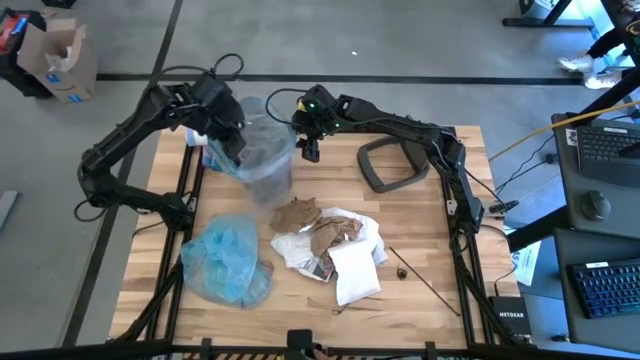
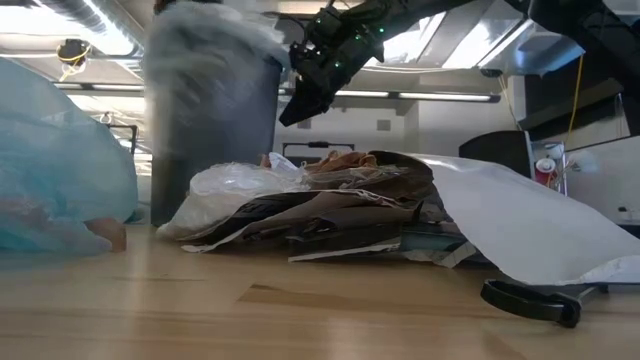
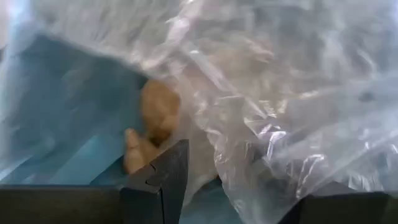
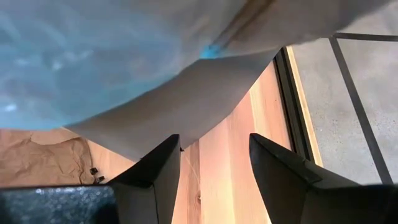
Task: Pick and place trash into bin
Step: Put the transparent cellophane into the trash bin
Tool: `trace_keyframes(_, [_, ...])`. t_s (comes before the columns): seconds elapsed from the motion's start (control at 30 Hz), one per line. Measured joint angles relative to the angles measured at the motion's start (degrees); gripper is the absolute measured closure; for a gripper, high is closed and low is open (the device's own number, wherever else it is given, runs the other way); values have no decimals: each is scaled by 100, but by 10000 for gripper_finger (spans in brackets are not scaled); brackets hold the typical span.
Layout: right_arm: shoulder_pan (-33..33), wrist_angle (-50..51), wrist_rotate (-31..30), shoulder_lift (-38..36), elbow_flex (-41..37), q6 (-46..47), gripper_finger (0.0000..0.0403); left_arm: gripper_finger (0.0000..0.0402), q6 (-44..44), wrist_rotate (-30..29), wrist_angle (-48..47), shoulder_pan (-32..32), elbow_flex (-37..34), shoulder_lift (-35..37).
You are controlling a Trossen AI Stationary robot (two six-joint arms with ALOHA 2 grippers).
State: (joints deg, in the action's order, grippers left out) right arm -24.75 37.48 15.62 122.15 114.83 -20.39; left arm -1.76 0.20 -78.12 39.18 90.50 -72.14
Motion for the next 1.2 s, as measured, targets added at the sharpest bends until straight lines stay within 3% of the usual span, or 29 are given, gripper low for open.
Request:
trace_keyframes(0.13, [0,-5,0,0,0,38,219,246,-316,-408,-8,2,0,0])
trace_keyframes(0.3, [3,-3,1,0,0,48,219,240,-239,332,-12,2,160,19])
trace_keyframes(0.5, [4,-3,2,0,0,56,219,241,65,381,-408,35,666,63])
trace_keyframes(0.9, [4,2,3,0,0,54,219,240,151,375,217,224,895,328])
trace_keyframes(1.07, [4,8,4,0,0,1,219,243,334,928,-977,220,885,225])
trace_keyframes(1.2, [4,9,7,0,0,-74,219,243,318,936,-850,218,912,340])
